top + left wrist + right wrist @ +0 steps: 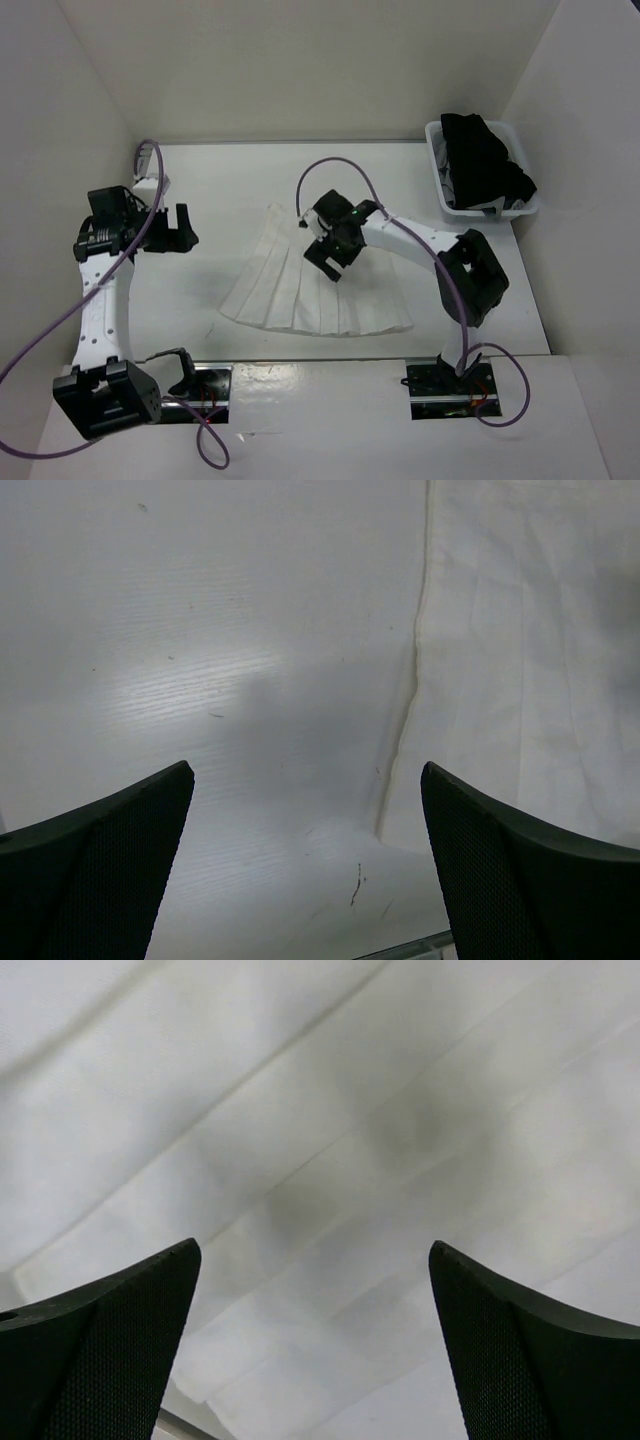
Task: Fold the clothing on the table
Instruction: Flatten the skirt out
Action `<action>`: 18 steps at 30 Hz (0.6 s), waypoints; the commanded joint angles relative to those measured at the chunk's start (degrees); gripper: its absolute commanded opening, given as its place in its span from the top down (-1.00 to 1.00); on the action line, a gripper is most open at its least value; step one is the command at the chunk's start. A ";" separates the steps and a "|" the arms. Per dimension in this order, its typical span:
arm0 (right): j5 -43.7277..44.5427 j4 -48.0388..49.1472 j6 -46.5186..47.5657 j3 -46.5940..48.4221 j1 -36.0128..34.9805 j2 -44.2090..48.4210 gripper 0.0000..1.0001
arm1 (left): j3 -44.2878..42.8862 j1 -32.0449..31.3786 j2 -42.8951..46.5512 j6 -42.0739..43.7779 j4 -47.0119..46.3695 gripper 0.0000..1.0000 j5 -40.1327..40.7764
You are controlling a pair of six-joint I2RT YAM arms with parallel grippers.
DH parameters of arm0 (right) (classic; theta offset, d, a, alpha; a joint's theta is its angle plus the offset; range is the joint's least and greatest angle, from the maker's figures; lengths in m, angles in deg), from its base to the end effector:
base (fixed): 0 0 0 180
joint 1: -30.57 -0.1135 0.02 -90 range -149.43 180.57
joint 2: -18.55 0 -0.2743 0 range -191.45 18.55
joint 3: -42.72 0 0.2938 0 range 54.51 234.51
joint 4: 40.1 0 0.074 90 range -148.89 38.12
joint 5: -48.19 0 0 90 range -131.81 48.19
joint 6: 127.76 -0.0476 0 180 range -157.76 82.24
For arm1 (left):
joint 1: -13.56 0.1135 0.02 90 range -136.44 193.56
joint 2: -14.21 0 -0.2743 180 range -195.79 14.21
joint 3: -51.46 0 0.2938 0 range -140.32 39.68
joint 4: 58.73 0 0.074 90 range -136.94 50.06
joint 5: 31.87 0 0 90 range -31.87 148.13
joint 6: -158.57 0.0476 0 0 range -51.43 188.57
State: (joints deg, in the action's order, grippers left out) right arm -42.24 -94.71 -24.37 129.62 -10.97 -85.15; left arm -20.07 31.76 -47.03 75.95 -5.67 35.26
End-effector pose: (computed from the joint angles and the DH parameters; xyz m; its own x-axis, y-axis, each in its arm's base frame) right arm 0.3029 0.2688 0.1798 -0.5362 -0.7844 -0.3118 -0.8111 0.5810 -0.0669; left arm 0.2562 0.0648 0.3264 -0.6419 -0.0865 -0.7619 0.0662 0.9837 -0.1674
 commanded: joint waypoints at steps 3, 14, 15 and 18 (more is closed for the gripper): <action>-6.77 0.19 2.08 5.49 9.25 11.75 -0.98 | -11.93 -3.34 -10.19 0.53 3.10 -1.00 -1.74; -17.86 3.38 2.78 6.86 26.33 4.40 -0.86 | -27.51 -17.57 -39.30 0.62 0.48 -0.94 -2.61; -19.77 1.97 2.78 8.54 26.86 3.25 -0.83 | -29.27 -18.89 -41.23 0.62 0.47 -0.88 -5.57; -20.32 0.11 4.01 11.28 27.47 0.79 -0.80 | -35.15 -20.30 -48.09 0.62 -0.40 -0.65 -8.41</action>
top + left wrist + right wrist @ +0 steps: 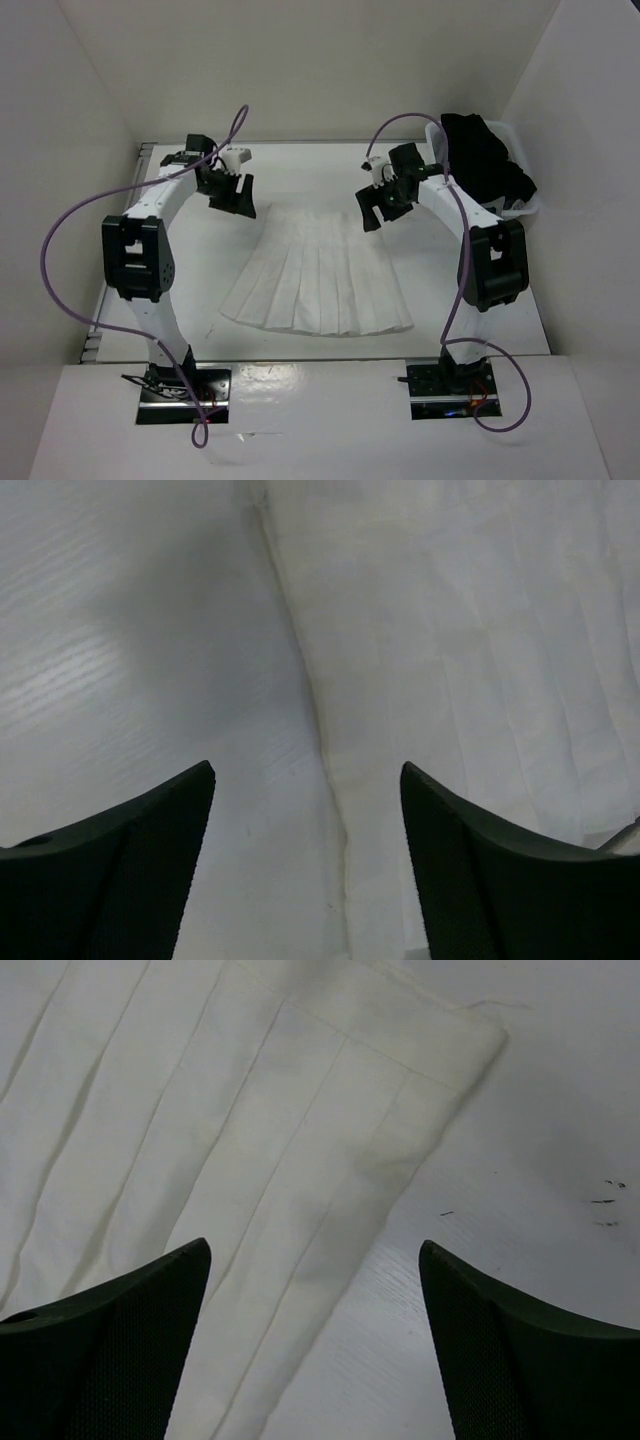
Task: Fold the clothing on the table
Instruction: Flatten the skirt out
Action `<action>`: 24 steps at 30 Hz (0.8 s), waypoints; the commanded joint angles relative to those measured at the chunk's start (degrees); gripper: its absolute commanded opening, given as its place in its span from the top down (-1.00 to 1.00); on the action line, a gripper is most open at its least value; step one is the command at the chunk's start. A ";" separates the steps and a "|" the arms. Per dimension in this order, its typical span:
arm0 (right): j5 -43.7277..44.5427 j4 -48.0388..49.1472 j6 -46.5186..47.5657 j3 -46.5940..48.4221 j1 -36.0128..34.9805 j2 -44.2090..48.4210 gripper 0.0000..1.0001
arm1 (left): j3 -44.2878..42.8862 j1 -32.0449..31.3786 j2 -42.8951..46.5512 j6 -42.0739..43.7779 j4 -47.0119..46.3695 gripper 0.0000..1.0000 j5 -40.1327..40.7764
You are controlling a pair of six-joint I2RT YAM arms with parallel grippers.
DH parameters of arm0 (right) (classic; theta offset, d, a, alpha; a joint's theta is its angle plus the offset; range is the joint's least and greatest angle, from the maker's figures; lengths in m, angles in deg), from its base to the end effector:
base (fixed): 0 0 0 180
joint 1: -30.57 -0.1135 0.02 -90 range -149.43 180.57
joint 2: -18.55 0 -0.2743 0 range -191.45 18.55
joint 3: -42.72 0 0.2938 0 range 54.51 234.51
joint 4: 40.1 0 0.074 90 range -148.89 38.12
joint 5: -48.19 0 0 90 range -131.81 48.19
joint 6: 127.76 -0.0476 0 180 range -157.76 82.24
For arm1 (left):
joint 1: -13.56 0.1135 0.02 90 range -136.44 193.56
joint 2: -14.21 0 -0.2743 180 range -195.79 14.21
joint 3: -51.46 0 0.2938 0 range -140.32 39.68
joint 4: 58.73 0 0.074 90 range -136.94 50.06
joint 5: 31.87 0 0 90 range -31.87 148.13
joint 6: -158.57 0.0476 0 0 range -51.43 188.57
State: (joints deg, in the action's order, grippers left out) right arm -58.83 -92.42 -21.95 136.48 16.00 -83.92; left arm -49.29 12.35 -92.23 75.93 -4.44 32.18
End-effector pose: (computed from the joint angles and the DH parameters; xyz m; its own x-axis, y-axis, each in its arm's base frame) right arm 0.4103 0.1210 0.2323 -0.7118 -0.4542 -0.5358 -0.5942 0.7962 0.1144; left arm 0.4479 -0.0303 0.2463 -0.8281 0.1327 -0.5447 0.3468 0.8846 -0.3117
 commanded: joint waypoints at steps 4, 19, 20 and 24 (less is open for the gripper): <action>-4.25 -2.18 2.81 4.42 1.55 -1.85 -0.74 | -12.08 -1.51 -11.49 -0.68 -3.48 -0.23 -7.70; -8.47 -3.76 3.34 6.62 7.01 -3.87 -0.72 | -23.08 -8.27 -26.36 -1.82 -4.09 -0.25 -3.40; -8.47 -3.76 3.35 6.62 7.01 -3.87 -0.72 | -23.09 -8.28 -26.98 -1.82 -4.09 -0.25 -2.18; -9.78 -3.76 3.35 6.09 8.24 -3.34 -0.72 | -23.62 -8.81 -26.99 -1.82 -3.57 -0.25 0.20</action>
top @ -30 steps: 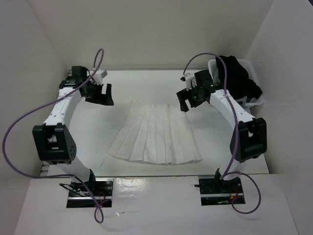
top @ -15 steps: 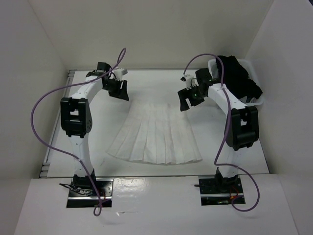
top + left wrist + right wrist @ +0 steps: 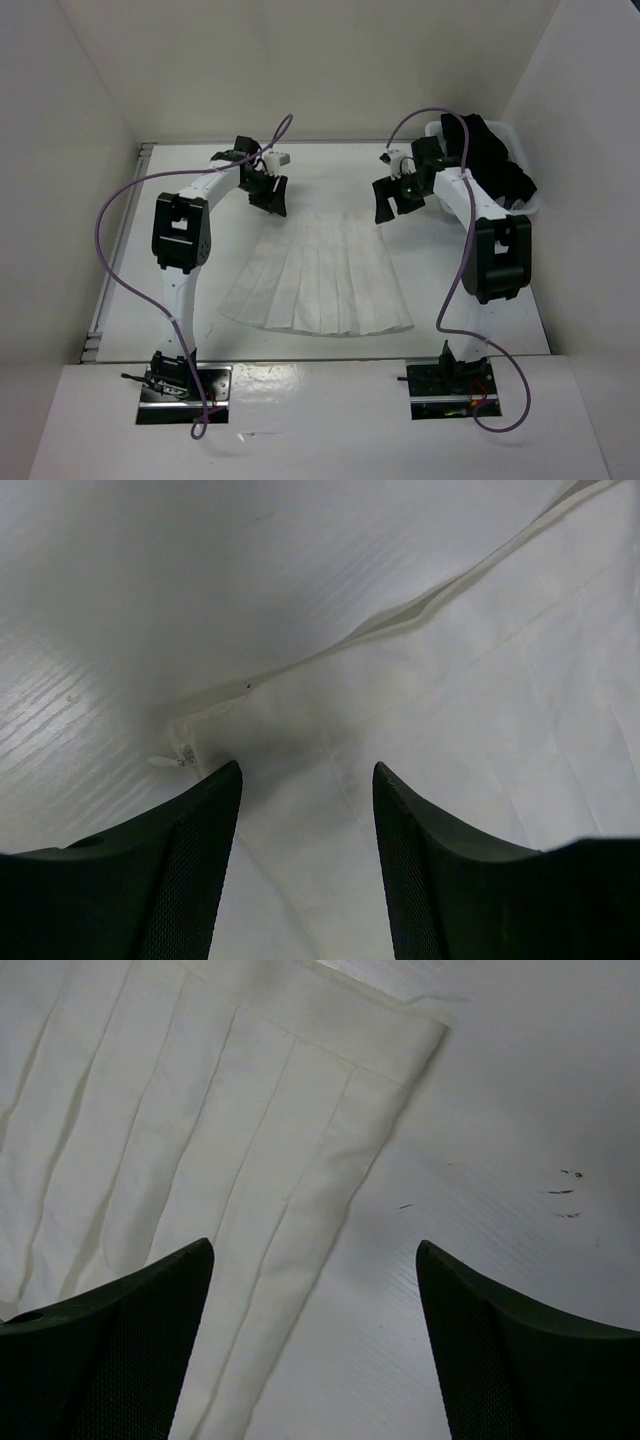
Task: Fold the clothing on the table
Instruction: Flatten the skirt out
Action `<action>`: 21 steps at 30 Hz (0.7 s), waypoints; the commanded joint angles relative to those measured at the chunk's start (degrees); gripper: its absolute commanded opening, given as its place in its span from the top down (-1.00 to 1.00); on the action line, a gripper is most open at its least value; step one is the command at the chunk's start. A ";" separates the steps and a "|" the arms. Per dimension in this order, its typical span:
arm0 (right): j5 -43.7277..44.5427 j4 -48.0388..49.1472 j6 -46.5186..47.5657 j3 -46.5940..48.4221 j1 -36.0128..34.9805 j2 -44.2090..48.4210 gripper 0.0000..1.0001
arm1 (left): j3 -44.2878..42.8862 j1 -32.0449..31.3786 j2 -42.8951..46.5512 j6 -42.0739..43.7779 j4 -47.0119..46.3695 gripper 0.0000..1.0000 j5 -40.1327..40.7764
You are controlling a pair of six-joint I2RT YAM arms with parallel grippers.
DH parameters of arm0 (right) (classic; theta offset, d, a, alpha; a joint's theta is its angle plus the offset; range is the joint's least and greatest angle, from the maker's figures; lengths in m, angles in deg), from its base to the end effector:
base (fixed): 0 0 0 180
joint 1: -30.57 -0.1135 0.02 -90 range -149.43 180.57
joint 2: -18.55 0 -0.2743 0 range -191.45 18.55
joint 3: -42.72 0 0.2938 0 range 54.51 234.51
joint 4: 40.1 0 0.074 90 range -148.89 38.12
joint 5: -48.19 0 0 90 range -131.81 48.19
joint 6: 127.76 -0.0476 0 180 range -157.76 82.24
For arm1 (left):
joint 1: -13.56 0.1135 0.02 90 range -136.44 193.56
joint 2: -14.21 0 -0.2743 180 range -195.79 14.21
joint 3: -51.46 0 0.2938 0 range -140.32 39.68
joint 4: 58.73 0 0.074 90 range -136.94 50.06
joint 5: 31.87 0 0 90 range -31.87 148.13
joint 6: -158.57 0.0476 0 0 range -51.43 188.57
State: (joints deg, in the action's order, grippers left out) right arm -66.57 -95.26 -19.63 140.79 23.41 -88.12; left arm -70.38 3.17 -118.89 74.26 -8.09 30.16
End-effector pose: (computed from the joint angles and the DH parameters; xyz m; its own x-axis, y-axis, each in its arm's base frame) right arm 0.4351 0.0747 0.2272 -0.7534 -0.3794 -0.5371 -0.5591 0.7995 0.2194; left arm 0.5372 -0.1212 0.1541 -0.8261 0.2405 -0.5097 0.4607 0.8090 -0.3650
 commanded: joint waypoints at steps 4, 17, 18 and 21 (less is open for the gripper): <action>-2.58 -0.92 1.03 1.79 1.88 0.85 -0.72 | -3.05 0.90 -0.85 -0.16 -0.44 -0.25 3.01; -2.58 -0.92 1.03 1.79 1.88 0.33 -0.72 | -4.20 2.04 -1.37 1.51 0.35 -0.28 5.38; -2.58 -0.92 1.03 1.79 1.88 0.33 -0.72 | -4.20 2.04 -1.90 1.51 0.35 -0.28 4.77; -2.58 -0.92 1.03 1.79 1.88 -0.20 -0.72 | -4.20 2.04 -2.43 1.51 0.35 -0.28 4.24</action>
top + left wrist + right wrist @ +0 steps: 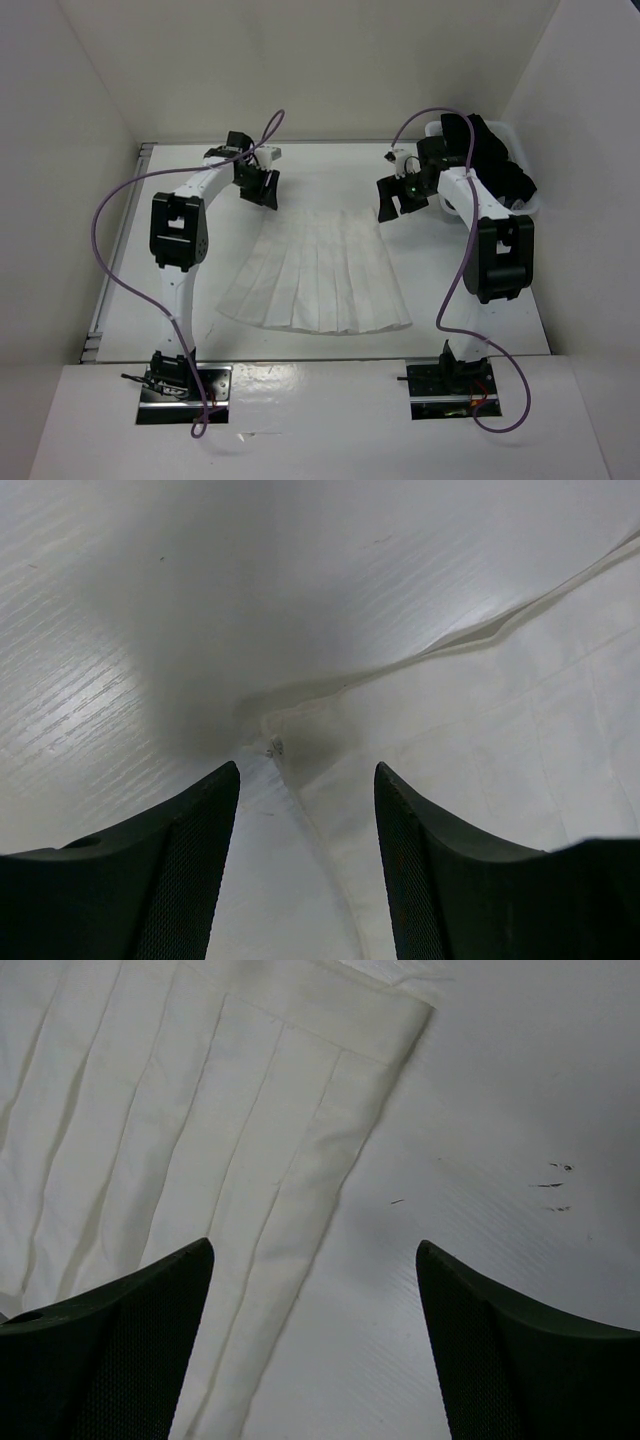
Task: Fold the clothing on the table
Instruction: Flatten the skirt out
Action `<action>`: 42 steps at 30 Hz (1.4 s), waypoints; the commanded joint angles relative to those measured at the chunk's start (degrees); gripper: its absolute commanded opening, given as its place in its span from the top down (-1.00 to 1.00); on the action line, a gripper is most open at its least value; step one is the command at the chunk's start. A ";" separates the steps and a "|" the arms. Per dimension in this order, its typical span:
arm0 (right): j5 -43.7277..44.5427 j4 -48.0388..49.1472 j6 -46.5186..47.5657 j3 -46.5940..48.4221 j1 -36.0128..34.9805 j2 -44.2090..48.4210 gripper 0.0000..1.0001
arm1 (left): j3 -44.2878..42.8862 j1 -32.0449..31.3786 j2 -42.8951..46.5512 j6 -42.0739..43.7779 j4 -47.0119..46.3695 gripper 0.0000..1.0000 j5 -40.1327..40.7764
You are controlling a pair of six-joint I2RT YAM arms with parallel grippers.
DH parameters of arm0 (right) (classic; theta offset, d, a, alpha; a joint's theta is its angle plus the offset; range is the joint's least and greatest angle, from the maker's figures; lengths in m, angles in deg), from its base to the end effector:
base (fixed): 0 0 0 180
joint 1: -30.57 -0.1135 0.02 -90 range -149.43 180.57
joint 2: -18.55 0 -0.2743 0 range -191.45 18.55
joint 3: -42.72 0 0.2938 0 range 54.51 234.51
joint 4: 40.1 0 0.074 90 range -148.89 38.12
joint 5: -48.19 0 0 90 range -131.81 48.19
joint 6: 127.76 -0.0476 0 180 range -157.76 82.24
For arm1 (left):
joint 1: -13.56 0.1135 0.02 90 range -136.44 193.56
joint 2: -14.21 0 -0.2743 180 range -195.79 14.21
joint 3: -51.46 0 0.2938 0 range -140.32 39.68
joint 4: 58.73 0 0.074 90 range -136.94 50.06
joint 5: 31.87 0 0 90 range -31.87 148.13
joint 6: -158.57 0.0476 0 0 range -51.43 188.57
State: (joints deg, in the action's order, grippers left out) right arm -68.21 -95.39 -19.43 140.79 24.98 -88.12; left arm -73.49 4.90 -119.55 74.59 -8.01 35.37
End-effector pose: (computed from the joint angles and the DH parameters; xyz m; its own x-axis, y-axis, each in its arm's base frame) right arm 0.4364 0.0640 0.2276 -0.7596 -0.3574 -0.5433 -0.5487 0.8006 0.2406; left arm 0.5507 -0.1025 0.1650 -0.8125 0.2216 -0.5393 0.4203 0.8636 -0.2784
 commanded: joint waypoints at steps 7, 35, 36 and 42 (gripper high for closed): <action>-0.94 -1.32 0.83 1.79 0.31 -0.73 -0.72 | -2.15 -0.21 -3.53 1.19 0.79 -0.28 -1.58; -7.17 0.79 -0.31 8.98 0.31 -11.35 -0.64 | -0.57 -0.21 -3.97 1.19 1.40 1.00 -3.16; -7.79 0.79 -0.83 10.56 0.31 -12.32 -0.61 | -0.57 -0.21 -3.97 1.19 1.93 1.00 -3.16; -9.03 0.79 -1.45 15.49 0.84 -18.04 -0.53 | -1.09 -0.21 -3.97 1.19 2.46 1.00 -2.11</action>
State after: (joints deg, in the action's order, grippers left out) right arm -74.92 -95.50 -20.33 152.79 25.31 -104.88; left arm -75.43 4.85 -123.26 74.57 -7.88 32.20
